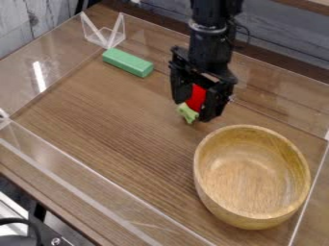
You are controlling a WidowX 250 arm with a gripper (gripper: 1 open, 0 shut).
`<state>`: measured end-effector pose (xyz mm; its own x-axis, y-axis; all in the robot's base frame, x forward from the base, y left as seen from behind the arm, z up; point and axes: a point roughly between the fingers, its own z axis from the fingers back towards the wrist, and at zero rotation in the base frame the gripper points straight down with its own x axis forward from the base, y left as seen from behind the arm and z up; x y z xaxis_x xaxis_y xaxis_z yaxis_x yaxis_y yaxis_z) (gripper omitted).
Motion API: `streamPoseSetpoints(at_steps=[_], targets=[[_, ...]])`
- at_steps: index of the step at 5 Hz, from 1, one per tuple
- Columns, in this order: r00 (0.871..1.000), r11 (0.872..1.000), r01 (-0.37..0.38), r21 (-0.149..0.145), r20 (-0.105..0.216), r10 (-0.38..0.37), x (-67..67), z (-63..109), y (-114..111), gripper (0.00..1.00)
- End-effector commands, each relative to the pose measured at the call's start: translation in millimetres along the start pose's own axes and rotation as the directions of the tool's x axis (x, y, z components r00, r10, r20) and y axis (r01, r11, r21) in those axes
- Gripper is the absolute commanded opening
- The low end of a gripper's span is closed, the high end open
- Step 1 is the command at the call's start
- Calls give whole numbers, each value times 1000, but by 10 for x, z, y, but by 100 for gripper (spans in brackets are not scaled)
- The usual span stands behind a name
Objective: Move the red object to the left side of the table
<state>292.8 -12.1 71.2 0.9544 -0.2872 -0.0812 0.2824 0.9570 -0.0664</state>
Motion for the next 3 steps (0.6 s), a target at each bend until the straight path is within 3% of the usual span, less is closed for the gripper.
streamPoseSetpoints(at_steps=[1,3], targets=[[996,999,27,18,90,-28,117,96,25,100],[988,999,32,24,149,-35,148,127,78,100]])
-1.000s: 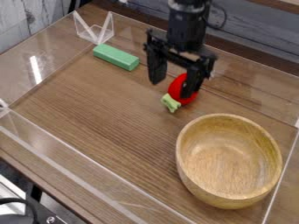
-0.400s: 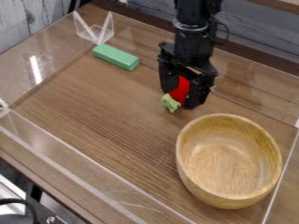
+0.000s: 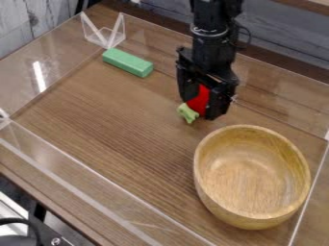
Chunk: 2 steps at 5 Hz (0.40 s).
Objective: Move the red object to the left side of the table
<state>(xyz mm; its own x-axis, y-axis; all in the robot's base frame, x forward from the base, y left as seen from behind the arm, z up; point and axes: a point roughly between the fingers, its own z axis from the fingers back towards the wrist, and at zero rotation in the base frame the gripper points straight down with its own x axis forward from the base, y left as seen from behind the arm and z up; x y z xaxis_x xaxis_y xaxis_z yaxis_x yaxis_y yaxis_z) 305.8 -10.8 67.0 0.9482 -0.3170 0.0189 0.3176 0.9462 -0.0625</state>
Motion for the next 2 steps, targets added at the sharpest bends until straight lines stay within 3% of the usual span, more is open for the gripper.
streamPoseSetpoints(at_steps=[1,2], targets=[[997,1000,-7,24,79,5,28,241,34,100],[995,1000,-13,28,102,10,17,327,18,100]])
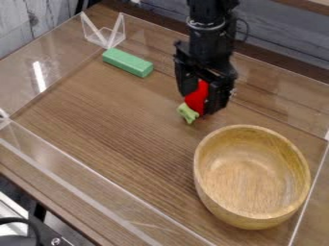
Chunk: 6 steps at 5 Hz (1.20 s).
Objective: Move the red object to the left side of the table
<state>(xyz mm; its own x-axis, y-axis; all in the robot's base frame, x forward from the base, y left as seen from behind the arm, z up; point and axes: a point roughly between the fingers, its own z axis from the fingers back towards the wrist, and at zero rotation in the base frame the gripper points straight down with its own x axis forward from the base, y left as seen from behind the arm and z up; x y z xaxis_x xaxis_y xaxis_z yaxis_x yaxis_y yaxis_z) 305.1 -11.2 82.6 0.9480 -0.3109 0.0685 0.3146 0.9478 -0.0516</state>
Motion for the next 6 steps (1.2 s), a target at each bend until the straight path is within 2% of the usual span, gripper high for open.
streamPoseSetpoints(at_steps=[1,2,3,6], targets=[[999,1000,-15,20,46,14,53,80,62,100],[999,1000,-17,20,30,16,63,-27,86,100],[999,1000,-21,23,27,21,53,-42,89,100],[999,999,-32,24,45,31,40,43,61,100]])
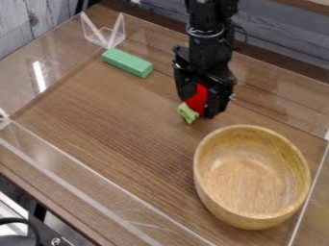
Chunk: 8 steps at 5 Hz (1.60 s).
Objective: Move the red object to the left side of the table
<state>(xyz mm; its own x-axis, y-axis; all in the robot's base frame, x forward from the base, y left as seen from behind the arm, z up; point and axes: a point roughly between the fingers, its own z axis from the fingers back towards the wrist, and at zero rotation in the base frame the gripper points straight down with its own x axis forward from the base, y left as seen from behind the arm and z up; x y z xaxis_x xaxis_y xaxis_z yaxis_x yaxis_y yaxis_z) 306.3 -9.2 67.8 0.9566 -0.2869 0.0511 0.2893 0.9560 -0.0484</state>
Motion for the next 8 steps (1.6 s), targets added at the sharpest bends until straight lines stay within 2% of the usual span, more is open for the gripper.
streamPoseSetpoints(at_steps=[1,2,5,6,7,8], targets=[[997,1000,-9,18,72,7,49,229,24,100],[997,1000,-10,18,78,8,57,240,18,100],[998,1000,-11,26,58,10,98,105,38,100],[998,1000,-17,26,56,16,118,63,45,0],[996,998,-46,36,74,44,54,186,113,0],[992,997,-69,40,107,65,-2,356,178,0]])
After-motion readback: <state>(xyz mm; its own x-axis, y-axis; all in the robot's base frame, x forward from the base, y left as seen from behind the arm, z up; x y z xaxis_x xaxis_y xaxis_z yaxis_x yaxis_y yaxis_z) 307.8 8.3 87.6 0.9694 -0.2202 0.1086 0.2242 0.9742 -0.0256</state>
